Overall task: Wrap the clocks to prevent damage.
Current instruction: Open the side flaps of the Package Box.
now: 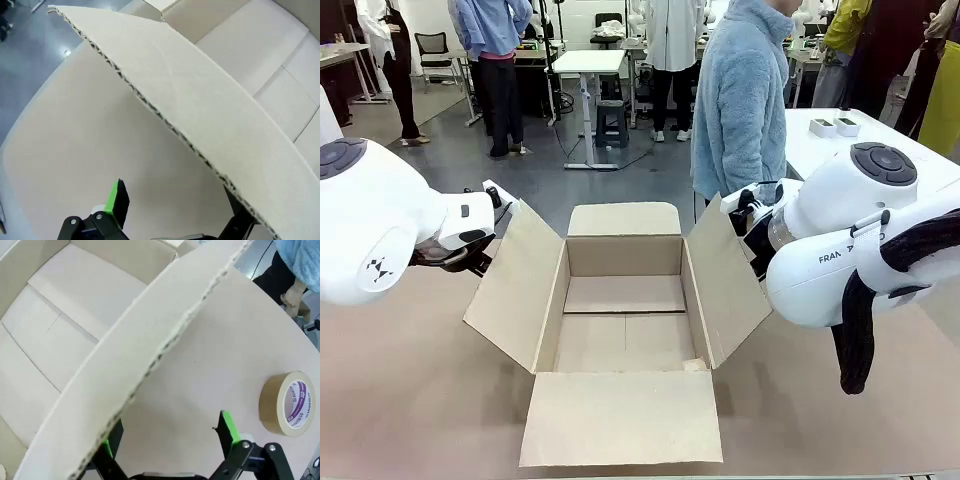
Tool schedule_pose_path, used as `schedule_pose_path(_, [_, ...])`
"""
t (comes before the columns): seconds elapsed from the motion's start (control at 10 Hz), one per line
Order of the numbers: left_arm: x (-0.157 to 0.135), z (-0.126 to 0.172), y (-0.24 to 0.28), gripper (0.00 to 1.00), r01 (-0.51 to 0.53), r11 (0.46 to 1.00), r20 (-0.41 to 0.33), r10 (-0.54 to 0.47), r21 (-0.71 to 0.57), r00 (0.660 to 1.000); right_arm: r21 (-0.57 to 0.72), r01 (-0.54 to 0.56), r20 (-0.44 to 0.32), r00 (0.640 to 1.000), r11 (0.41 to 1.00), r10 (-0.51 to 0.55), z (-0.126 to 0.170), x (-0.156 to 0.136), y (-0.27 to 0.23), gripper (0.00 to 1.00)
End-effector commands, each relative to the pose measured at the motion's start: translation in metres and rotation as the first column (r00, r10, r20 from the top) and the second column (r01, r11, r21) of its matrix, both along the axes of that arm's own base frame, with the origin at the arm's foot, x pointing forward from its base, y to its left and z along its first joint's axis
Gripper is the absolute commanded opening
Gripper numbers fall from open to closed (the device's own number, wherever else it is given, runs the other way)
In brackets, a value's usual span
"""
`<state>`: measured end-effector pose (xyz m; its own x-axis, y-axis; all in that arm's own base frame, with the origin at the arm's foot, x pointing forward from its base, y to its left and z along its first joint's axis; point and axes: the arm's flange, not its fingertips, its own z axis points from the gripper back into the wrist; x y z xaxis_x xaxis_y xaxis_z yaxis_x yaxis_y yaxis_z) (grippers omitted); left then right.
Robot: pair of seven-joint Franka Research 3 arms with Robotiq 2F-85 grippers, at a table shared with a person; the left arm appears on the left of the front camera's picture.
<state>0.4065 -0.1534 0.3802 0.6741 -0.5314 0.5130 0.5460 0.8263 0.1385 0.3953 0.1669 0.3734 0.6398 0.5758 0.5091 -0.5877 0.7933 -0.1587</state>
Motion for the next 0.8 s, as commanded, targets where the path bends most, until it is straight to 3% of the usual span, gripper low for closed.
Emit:
schedule_pose_path(0.0, [0.0013,0.0040,-0.0007,1.00,0.000,1.000,0.010,0.000,-0.004,1.000,0.000,0.000,0.000,1.000,1.000,0.000,0.0000,0.0000,0.0000,1.00])
schedule_pose_path(0.7, [0.0013,0.0040,-0.0007,1.00,0.000,1.000,0.010,0.000,-0.004,1.000,0.000,0.000,0.000,1.000,1.000,0.000,0.0000,0.0000,0.0000,1.00])
